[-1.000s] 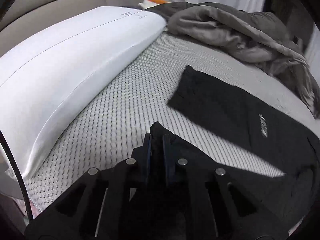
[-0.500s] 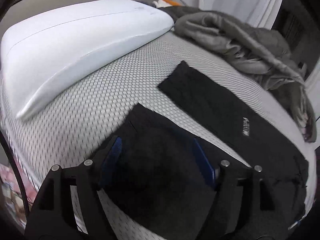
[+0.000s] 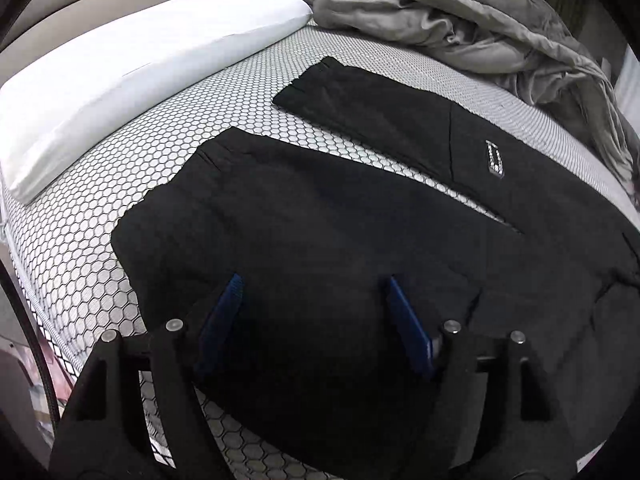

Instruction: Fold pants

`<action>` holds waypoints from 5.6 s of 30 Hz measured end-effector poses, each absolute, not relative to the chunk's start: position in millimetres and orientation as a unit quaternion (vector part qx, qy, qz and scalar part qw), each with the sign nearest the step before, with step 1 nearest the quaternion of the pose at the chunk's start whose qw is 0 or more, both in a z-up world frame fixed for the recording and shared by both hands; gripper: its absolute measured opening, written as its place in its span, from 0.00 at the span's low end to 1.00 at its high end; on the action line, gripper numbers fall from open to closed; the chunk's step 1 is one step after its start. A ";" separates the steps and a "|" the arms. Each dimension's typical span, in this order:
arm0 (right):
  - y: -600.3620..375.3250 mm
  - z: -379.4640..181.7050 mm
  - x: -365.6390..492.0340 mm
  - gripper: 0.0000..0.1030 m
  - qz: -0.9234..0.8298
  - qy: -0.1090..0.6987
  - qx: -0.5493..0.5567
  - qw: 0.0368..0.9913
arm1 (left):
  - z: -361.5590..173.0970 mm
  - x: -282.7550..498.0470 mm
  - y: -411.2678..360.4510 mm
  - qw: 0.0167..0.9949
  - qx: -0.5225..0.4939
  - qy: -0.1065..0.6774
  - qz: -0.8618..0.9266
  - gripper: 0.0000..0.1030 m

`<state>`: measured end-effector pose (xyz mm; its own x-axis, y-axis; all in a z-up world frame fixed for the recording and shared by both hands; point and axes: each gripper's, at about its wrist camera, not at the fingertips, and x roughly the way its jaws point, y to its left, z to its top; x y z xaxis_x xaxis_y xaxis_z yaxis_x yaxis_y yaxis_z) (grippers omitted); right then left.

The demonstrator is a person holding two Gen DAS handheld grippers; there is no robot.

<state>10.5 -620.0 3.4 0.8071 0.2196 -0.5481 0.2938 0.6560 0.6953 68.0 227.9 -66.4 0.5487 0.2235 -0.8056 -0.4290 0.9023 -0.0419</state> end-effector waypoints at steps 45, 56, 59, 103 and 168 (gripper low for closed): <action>-478.6 84.3 12.8 1.00 0.097 0.199 0.181 0.958 | -2.5 52.5 142.5 0.947 -0.081 0.310 0.013 0.91; -340.3 3.6 81.3 1.00 0.134 0.372 -0.024 0.918 | -45.9 68.3 1.3 0.928 0.029 0.361 -0.087 0.99; -304.3 -20.2 90.9 1.00 0.146 0.391 -0.094 0.904 | -64.0 77.1 -33.3 0.913 0.070 0.386 -0.109 0.99; -577.0 -12.3 -31.1 0.99 0.052 0.327 0.393 0.858 | -37.4 66.3 274.8 0.868 -0.377 0.307 0.105 0.00; -570.9 47.4 293.0 0.48 -0.069 0.300 0.351 0.884 | -2.1 341.3 331.8 0.840 -0.307 0.419 0.159 0.61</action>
<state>293.0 -570.9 47.4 0.8103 0.0895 -0.5792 0.3322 0.7441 0.5797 341.3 331.8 -2.1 0.5980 0.0088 -0.8014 -0.5235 0.7614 -0.3823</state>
